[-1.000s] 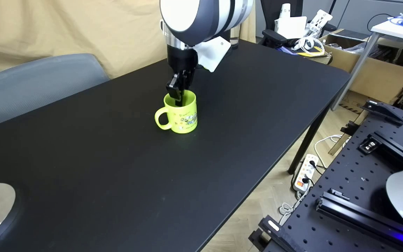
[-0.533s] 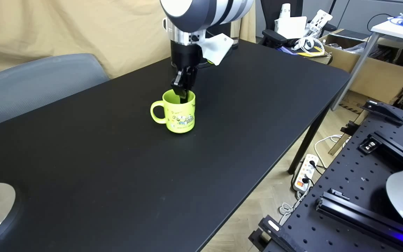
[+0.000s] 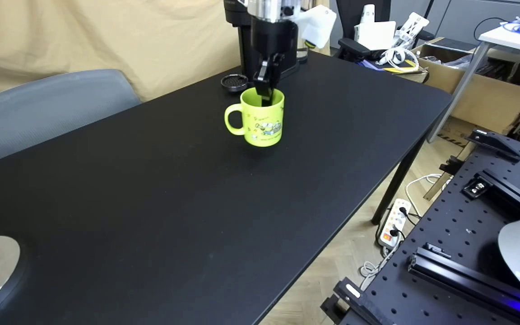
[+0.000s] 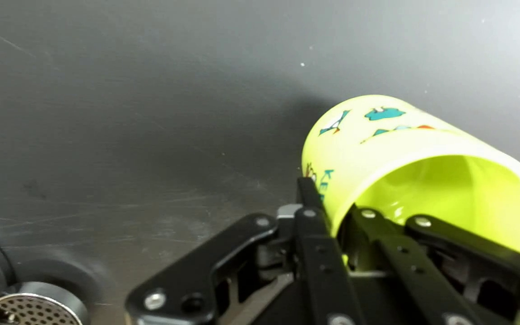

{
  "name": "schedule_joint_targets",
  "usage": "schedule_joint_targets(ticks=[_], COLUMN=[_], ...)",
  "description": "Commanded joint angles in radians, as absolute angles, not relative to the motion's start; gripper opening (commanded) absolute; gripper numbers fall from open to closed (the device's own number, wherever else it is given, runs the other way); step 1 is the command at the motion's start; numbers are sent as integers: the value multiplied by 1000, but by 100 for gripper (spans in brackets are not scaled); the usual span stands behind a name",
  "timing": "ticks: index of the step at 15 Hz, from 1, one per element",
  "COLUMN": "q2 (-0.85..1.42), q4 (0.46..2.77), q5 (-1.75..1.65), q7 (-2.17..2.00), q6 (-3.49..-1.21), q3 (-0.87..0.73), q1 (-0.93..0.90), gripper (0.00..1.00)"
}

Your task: Move the mug slightly backward

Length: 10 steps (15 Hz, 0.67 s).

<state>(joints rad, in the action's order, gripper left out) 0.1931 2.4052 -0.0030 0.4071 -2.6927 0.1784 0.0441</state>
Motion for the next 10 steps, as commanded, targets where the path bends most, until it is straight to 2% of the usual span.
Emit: schedule_joint_targets(ticks=[1, 10], q2=[29, 40], q4=[2564, 2699], q5=[-7, 9], q7=[425, 455], q6=[-2714, -2859], q3=[125, 7], q1=[48, 54], gripper=[2, 2])
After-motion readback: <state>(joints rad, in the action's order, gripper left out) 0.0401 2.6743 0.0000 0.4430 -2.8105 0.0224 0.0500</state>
